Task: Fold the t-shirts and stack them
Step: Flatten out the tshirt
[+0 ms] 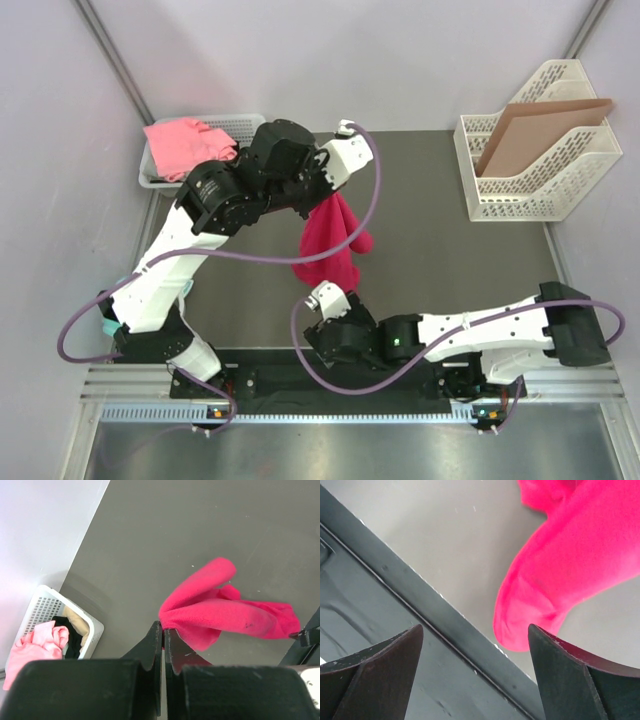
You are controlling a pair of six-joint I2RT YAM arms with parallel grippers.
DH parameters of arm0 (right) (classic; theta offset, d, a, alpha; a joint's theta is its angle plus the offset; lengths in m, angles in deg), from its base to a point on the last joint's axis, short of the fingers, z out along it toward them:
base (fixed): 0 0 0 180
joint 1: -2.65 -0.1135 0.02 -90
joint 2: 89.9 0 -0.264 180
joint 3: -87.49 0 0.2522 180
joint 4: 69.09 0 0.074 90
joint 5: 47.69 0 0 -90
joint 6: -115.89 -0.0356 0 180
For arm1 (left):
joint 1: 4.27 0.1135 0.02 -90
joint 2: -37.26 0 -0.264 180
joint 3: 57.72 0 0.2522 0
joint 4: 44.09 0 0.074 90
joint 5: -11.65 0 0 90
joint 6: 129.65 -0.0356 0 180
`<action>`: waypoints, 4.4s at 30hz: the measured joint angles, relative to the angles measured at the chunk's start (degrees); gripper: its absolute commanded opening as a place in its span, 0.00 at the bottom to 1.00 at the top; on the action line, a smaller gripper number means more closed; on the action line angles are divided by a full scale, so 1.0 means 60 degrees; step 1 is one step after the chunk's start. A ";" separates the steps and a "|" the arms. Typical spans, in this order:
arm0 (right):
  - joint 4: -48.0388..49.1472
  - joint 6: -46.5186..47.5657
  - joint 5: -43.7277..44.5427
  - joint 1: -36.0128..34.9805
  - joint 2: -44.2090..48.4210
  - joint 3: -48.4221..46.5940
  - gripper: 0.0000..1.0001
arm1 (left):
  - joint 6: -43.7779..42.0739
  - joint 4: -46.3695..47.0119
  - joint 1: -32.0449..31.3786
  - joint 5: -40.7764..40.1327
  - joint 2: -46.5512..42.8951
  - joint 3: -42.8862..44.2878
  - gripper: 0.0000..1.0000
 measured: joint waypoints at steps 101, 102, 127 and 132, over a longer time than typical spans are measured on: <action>-0.1453 0.1104 -0.2204 1.2050 0.0965 -0.1399 0.00 | -0.1341 0.5016 0.5257 0.1818 -0.0280 -0.8878 0.00; -0.1348 0.1195 -0.2273 1.2167 0.0616 -0.1574 0.00 | -0.1249 0.5297 0.5319 0.1749 -0.0011 -0.8870 0.00; -0.0871 0.2065 -0.2328 1.2695 -0.4743 -0.5184 0.82 | -0.1060 0.5577 0.5224 0.1129 -0.0178 -0.9621 0.84; -0.1151 0.1993 -0.1931 1.2356 -0.3832 -0.4823 0.76 | -0.0831 0.4987 0.5278 0.1592 -0.0055 -1.0499 0.80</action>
